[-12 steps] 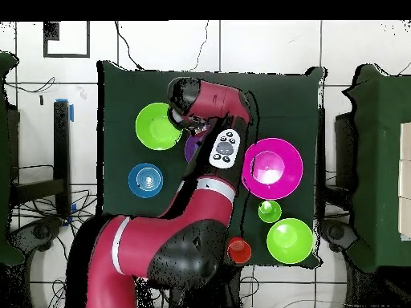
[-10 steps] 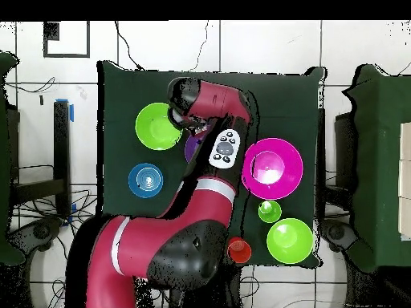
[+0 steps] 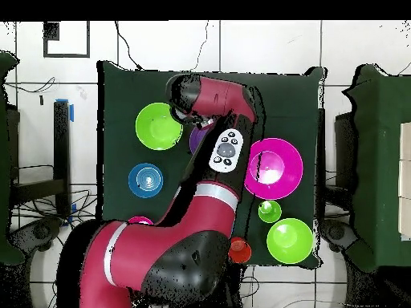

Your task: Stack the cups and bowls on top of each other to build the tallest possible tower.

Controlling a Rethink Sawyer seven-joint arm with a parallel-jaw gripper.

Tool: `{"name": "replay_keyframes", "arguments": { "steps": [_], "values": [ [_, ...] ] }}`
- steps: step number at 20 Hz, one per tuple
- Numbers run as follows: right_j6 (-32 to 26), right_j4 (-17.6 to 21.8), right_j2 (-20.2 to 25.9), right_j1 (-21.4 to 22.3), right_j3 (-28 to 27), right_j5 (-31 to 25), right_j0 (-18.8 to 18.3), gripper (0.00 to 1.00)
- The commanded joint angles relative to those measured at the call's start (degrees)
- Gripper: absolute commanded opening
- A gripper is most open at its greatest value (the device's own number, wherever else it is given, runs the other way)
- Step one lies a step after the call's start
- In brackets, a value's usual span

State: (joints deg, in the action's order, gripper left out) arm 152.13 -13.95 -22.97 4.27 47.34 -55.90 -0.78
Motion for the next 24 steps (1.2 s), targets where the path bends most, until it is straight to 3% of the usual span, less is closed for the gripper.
{"name": "replay_keyframes", "arguments": {
  "steps": [1, 17, 24],
  "values": [
    [-10.74, 4.48, 6.37, 6.83, 5.72, -0.15, 1.54, 0.00],
    [-16.20, 6.72, 8.26, 12.28, 5.37, -8.58, 0.01, 0.00],
    [-21.07, 8.12, 9.65, 14.23, 9.11, -9.48, -2.12, 0.00]
  ]
}}
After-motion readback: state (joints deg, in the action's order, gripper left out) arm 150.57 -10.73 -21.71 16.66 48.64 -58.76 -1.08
